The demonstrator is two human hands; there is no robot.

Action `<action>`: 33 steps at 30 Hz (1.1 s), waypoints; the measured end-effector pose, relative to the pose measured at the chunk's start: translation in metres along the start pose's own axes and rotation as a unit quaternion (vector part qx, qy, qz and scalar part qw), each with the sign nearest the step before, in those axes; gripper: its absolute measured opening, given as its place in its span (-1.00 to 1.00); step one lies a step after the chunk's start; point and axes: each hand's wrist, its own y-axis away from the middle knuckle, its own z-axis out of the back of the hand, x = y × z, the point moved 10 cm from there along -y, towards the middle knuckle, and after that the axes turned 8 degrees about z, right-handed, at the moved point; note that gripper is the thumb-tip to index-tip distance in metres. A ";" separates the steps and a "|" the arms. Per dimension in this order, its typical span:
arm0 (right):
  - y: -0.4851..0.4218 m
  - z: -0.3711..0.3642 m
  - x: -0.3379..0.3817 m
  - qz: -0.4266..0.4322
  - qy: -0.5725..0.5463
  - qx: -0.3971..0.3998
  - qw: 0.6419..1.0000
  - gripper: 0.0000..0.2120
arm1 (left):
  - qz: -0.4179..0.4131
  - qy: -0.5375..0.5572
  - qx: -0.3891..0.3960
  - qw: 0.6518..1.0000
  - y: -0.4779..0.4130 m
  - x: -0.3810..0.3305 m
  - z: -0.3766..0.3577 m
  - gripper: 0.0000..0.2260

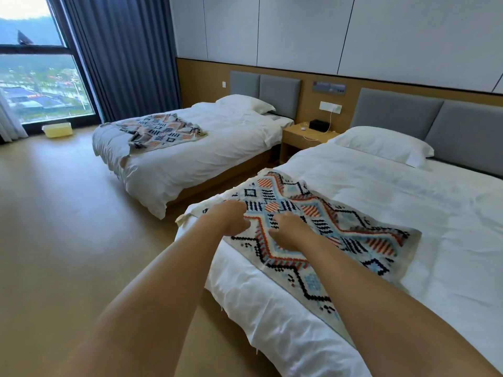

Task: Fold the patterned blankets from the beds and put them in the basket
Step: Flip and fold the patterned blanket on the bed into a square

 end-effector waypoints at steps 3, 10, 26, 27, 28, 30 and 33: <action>-0.066 0.003 -0.003 0.001 -0.015 -0.011 1.000 -0.56 | -0.008 -0.013 0.006 1.000 -0.062 0.024 0.000 -0.61; -0.220 0.021 -0.006 -0.029 -0.050 -0.025 0.998 -0.65 | -0.032 -0.017 0.010 0.999 -0.221 0.091 0.029 -0.70; -0.446 0.025 -0.087 -0.098 -0.114 -0.030 0.988 -0.67 | -0.040 -0.019 0.052 0.998 -0.488 0.131 0.009 -0.68; -0.461 0.028 -0.095 -0.100 -0.122 -0.033 0.987 -0.68 | -0.040 -0.024 0.048 0.998 -0.505 0.130 0.012 -0.69; -0.474 0.030 -0.104 -0.104 -0.128 -0.034 0.986 -0.69 | -0.045 -0.030 0.050 0.997 -0.521 0.127 0.013 -0.69; -0.500 0.034 -0.122 -0.115 -0.136 -0.037 0.983 -0.68 | -0.064 -0.037 0.059 0.995 -0.551 0.119 0.014 -0.67; -0.531 0.032 -0.150 -0.128 -0.146 -0.038 0.980 -0.68 | -0.095 -0.046 0.081 0.991 -0.592 0.107 0.003 -0.62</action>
